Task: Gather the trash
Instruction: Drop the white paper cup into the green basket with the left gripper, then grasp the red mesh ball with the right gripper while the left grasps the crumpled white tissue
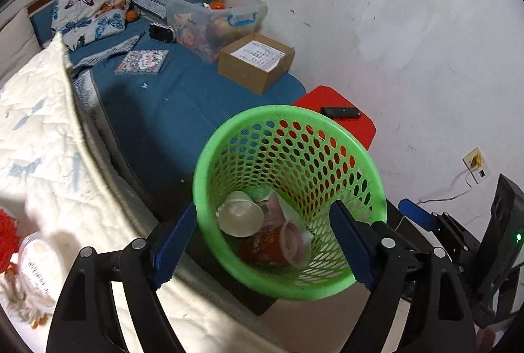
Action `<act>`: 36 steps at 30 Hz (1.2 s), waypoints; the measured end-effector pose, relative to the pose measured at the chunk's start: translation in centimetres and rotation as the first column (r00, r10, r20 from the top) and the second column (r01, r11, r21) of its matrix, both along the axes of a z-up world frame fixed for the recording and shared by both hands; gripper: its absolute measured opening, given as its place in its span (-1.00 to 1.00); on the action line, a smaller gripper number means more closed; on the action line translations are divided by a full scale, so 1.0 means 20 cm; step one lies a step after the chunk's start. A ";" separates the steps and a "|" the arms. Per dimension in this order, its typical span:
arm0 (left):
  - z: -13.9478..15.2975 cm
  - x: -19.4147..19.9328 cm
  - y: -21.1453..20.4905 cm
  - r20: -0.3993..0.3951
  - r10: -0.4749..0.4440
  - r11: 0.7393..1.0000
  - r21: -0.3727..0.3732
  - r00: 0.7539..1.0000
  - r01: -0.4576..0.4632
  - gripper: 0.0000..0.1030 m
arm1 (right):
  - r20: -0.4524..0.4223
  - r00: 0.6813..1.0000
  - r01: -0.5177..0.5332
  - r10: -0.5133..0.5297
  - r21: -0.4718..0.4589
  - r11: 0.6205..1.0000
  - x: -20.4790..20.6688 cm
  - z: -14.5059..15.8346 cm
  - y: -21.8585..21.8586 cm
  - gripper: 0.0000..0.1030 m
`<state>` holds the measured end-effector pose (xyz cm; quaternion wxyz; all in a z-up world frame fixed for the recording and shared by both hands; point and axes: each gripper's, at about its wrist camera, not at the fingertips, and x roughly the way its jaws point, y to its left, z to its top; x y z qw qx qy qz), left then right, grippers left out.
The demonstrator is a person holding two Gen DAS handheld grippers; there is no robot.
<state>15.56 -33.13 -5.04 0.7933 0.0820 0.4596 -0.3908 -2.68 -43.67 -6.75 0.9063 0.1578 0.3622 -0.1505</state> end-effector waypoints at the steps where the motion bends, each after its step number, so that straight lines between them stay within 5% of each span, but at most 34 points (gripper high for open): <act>1: 0.01 -0.01 0.04 0.010 0.007 1.000 -0.006 1.000 -0.007 0.56 | 0.001 1.000 -0.004 0.004 -0.002 1.000 0.00 0.00 0.01 0.38; 18: 0.10 -0.02 0.79 0.044 0.253 0.965 -0.082 0.966 -0.249 0.56 | 0.032 0.979 -0.201 0.201 -0.024 0.979 0.23 0.12 0.46 0.42; 24: 0.13 -0.03 1.10 0.069 0.363 0.930 -0.098 0.929 -0.356 0.55 | 0.033 0.951 -0.305 0.306 -0.045 0.951 0.35 0.16 0.70 0.42; 36: 0.11 -0.06 1.68 0.055 0.574 0.816 -0.125 0.817 -0.565 0.53 | 0.060 0.871 -0.485 0.487 -0.047 0.873 0.58 0.21 1.10 0.42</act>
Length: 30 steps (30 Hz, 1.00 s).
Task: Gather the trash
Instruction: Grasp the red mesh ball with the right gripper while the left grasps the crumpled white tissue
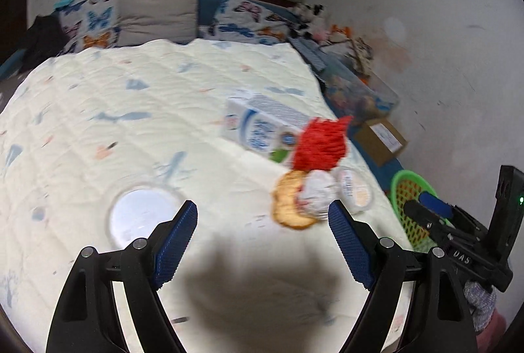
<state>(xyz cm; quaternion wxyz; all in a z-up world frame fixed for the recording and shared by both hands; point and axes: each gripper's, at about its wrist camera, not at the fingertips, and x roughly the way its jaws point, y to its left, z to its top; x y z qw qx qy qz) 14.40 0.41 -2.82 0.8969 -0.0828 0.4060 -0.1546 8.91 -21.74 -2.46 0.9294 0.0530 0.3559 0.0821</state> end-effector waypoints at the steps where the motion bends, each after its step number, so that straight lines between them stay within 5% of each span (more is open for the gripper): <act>1: -0.01 -0.01 0.04 -0.003 0.015 1.000 0.001 1.000 -0.015 0.53 | 0.005 1.000 -0.017 0.017 -0.002 1.000 0.03 0.01 0.03 0.42; 11: -0.05 -0.05 0.19 -0.017 0.068 0.998 -0.003 0.998 -0.068 0.52 | 0.001 0.989 -0.146 0.146 -0.003 0.989 0.29 0.02 0.29 0.42; 22: -0.10 -0.04 0.19 -0.035 0.062 0.998 0.001 0.997 -0.062 0.51 | -0.054 0.983 -0.177 0.176 -0.010 0.984 0.52 -0.07 0.39 0.41; 30: -0.13 -0.01 0.14 -0.054 0.035 0.999 -0.006 0.998 -0.035 0.43 | -0.056 0.980 -0.189 0.191 0.040 0.981 0.51 -0.05 0.36 0.03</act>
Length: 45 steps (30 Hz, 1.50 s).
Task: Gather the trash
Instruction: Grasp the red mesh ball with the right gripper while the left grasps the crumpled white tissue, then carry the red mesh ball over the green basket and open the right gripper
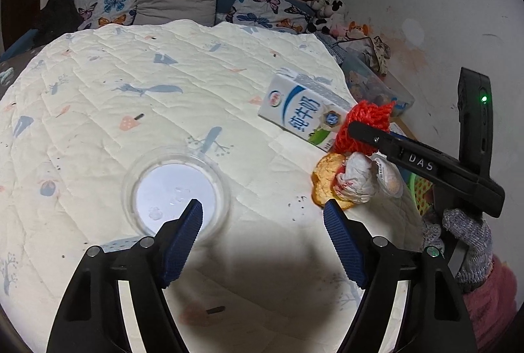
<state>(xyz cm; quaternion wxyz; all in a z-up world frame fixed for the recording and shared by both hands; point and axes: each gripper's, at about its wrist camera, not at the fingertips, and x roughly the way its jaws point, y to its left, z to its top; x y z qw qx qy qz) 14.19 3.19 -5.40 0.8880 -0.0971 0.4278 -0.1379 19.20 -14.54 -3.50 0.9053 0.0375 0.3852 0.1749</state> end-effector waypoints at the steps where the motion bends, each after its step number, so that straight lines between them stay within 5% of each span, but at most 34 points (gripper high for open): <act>1: 0.00 0.00 -0.02 0.001 -0.010 1.000 0.000 1.000 0.010 0.43 | 0.005 1.000 0.000 0.000 0.004 1.000 -0.01 0.01 -0.01 0.02; 11: 0.02 0.04 -0.21 0.023 -0.110 0.994 0.021 0.994 0.110 0.43 | 0.048 0.998 0.024 -0.028 0.100 0.995 -0.12 0.15 -0.15 -0.01; 31: -0.10 0.27 -0.60 0.008 -0.324 0.939 0.124 0.946 0.321 0.43 | 0.129 0.969 0.201 -0.210 0.082 0.976 -0.40 0.26 -0.59 -0.01; 45: -0.12 0.27 -0.64 0.022 -0.367 0.924 0.124 0.930 0.362 -0.09 | 0.098 0.929 0.352 -0.357 0.063 0.934 -0.54 0.18 -0.89 -0.01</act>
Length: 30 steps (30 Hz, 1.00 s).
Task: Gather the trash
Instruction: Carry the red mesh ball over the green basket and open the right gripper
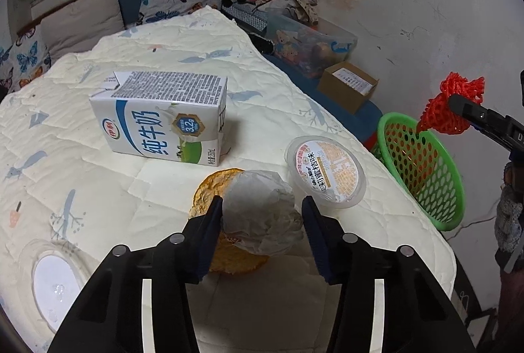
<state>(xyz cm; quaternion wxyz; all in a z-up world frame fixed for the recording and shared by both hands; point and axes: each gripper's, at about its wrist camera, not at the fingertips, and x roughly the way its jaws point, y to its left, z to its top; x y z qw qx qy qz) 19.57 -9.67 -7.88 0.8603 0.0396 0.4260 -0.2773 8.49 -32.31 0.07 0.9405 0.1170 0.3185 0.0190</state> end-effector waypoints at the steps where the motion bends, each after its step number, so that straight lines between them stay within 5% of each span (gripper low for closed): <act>1: 0.00 -0.01 0.00 -0.001 0.001 1.000 -0.003 1.000 -0.001 -0.09 | -0.001 1.000 0.006 -0.006 0.000 1.000 -0.01 0.00 -0.01 -0.01; 15: 0.25 -0.14 0.05 0.094 -0.002 0.999 -0.043 0.996 0.006 -0.11 | -0.055 0.985 0.162 -0.162 -0.013 0.987 -0.12 -0.09 -0.31 0.03; 30: 0.34 -0.18 -0.46 0.104 -0.182 0.982 -0.040 0.978 0.187 -0.11 | -0.113 0.941 0.313 -0.320 -0.074 0.947 -0.23 -0.25 -0.66 0.17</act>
